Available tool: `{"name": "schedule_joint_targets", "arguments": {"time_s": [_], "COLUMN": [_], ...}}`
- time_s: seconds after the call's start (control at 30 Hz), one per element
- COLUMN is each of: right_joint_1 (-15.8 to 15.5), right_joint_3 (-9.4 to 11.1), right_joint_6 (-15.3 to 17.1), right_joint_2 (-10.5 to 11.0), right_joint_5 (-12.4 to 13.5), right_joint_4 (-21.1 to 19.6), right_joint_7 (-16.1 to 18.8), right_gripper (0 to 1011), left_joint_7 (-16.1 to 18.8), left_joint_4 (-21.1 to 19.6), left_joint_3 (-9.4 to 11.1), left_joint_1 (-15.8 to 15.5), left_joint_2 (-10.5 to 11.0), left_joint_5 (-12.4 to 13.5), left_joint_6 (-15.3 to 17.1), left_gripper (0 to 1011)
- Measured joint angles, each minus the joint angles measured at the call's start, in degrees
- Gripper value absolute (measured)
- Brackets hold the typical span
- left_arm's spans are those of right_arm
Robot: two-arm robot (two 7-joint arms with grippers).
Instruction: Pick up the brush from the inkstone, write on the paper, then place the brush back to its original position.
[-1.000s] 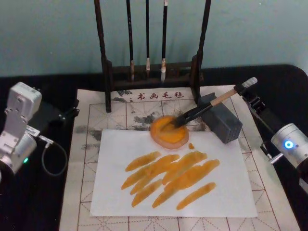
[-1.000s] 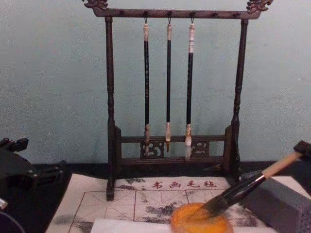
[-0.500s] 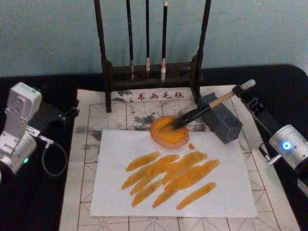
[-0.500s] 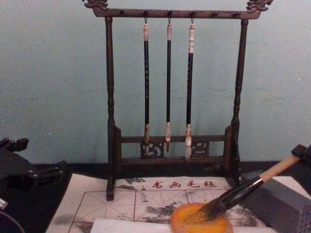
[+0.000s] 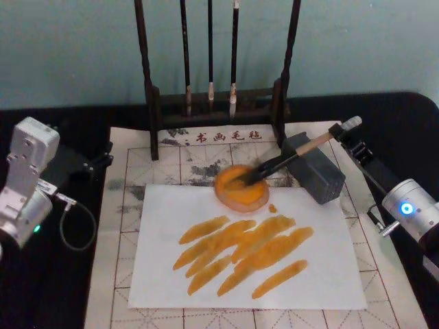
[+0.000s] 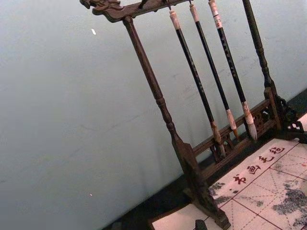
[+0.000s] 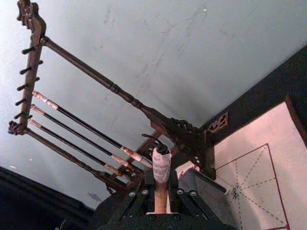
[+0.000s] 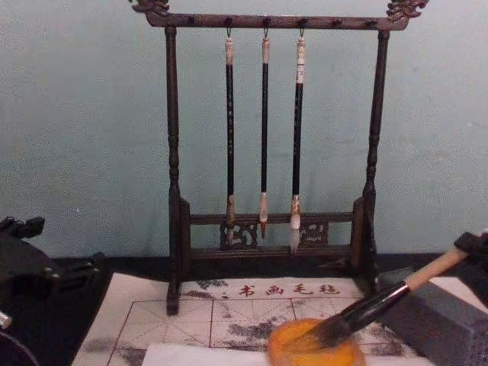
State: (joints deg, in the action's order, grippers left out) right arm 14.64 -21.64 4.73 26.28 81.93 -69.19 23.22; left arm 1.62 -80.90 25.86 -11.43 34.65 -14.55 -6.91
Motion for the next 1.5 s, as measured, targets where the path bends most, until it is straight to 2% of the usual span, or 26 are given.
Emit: {"name": "schedule_joint_targets", "arguments": {"time_s": [0.93,1.37,1.5], "right_joint_1": [0.0,0.0,0.0], "right_joint_3": [0.0,0.0,0.0], "right_joint_6": [0.2,0.1,0.1], "right_joint_2": [0.0,0.0,0.0], "right_joint_5": [0.1,0.1,0.1], "right_joint_4": [0.0,0.0,0.0], "right_joint_7": [-0.1,0.0,0.0], "right_gripper": [183,531,693], "left_joint_7": [0.0,0.0,0.0], "left_joint_4": [0.0,0.0,0.0], "left_joint_3": [0.0,0.0,0.0], "left_joint_1": [0.0,0.0,0.0], "left_joint_2": [0.0,0.0,0.0], "left_joint_5": [0.0,0.0,0.0], "left_joint_6": [0.0,0.0,0.0], "left_gripper": [1001,1001,1001]}}
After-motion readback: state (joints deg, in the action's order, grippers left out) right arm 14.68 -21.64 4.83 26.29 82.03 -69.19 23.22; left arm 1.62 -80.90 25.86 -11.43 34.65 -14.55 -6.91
